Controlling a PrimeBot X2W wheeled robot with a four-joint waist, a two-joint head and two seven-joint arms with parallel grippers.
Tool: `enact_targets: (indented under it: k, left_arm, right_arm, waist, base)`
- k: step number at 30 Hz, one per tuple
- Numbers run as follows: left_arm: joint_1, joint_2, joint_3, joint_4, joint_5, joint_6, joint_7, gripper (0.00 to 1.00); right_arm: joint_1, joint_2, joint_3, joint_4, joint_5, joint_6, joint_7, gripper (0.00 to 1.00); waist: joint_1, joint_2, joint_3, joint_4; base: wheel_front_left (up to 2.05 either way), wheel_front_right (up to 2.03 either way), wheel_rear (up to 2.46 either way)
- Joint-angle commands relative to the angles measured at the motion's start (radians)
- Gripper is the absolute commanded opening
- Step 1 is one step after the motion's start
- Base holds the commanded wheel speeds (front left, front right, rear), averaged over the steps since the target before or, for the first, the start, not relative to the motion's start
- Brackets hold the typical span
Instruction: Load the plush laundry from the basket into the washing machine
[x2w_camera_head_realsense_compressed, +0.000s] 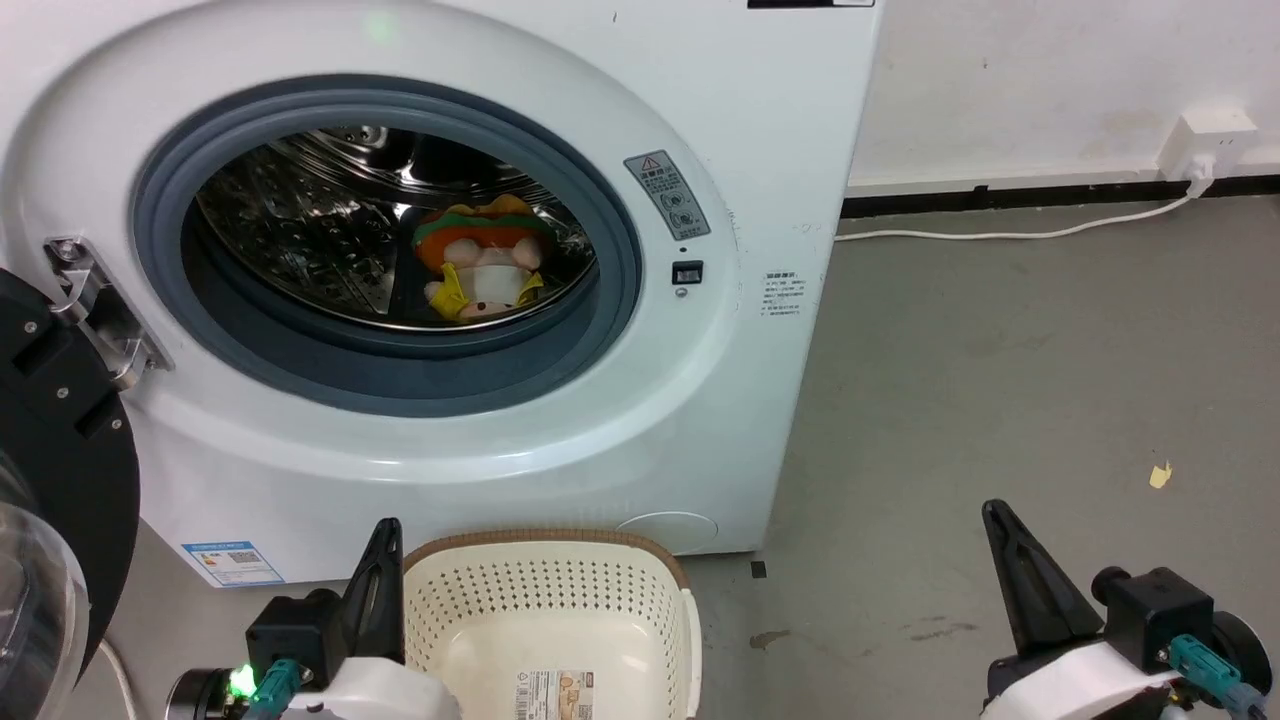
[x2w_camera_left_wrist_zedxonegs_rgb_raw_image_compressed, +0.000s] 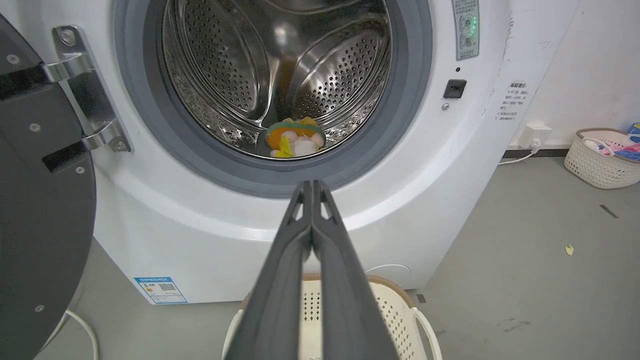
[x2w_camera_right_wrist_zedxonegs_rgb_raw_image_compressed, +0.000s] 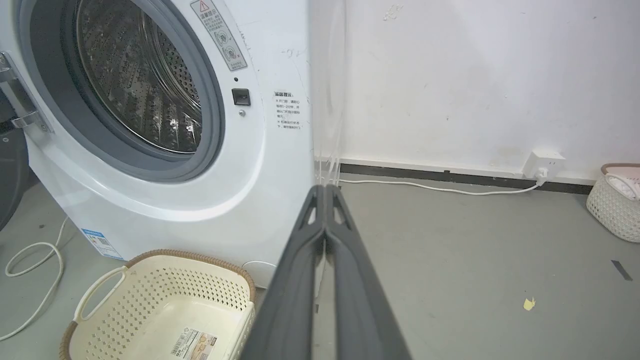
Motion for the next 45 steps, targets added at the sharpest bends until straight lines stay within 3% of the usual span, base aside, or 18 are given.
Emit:
enact_targets:
  k: [1,45]
  left_arm:
    - [-0.016,0.001,0.005,-0.007,0.01,0.001,0.006,0.0]
    - [-0.038,0.001,0.013,-0.031,0.076,0.002,0.093,0.0]
  right_arm:
    - [-0.013,0.005,-0.001,-0.006,-0.011,-0.001,0.006,0.0]
    - [-0.031,0.008,-0.002,-0.013,-0.057,-0.001,0.094,0.0]
  waist:
    - [0.0,0.0,-0.001,-0.001]
    - [0.0,0.0,-0.031,-0.012]
  base:
    - [0.0,0.0,0.0]
    - [0.0,0.0,0.0]
